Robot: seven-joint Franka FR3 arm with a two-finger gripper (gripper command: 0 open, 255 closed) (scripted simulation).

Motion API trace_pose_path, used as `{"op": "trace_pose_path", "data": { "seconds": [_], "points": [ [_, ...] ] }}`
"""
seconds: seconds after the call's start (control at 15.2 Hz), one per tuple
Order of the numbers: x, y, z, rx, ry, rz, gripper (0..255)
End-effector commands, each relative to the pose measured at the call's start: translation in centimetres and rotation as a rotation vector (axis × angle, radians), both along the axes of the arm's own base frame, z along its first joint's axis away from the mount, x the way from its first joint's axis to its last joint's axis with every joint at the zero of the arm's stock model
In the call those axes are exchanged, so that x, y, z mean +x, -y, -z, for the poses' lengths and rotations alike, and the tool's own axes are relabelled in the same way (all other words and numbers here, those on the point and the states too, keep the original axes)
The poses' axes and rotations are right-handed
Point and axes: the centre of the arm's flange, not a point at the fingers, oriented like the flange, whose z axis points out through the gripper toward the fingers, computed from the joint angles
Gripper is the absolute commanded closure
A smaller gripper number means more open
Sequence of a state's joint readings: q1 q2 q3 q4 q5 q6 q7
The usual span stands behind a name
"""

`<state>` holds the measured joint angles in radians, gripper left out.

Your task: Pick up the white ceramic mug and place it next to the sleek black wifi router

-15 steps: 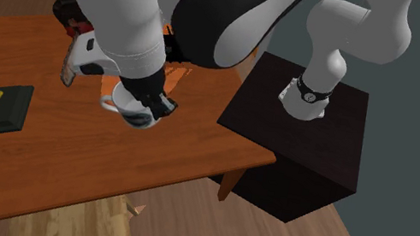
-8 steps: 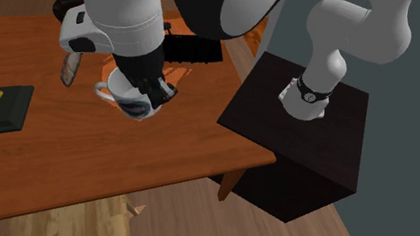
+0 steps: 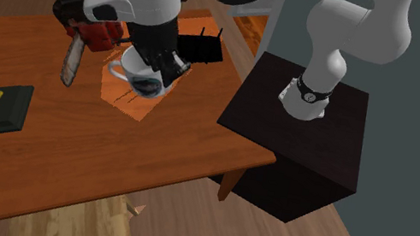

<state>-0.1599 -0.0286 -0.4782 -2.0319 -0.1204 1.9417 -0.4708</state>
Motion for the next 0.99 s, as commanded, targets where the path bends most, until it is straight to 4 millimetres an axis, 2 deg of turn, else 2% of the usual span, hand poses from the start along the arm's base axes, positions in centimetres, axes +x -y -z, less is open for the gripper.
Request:
{"op": "trace_pose_path", "data": {
  "seconds": [0.0, 0.86, 0.92],
  "points": [
    [-2.5, 0.6, 0.0, 0.0, 0.0, -0.001, 255],
    [-19.7, 3.3, -0.1, 0.0, 0.0, -0.001, 255],
    [-19.7, 3.3, 0.5, 0.0, 0.0, -0.001, 255]
  ]
}}
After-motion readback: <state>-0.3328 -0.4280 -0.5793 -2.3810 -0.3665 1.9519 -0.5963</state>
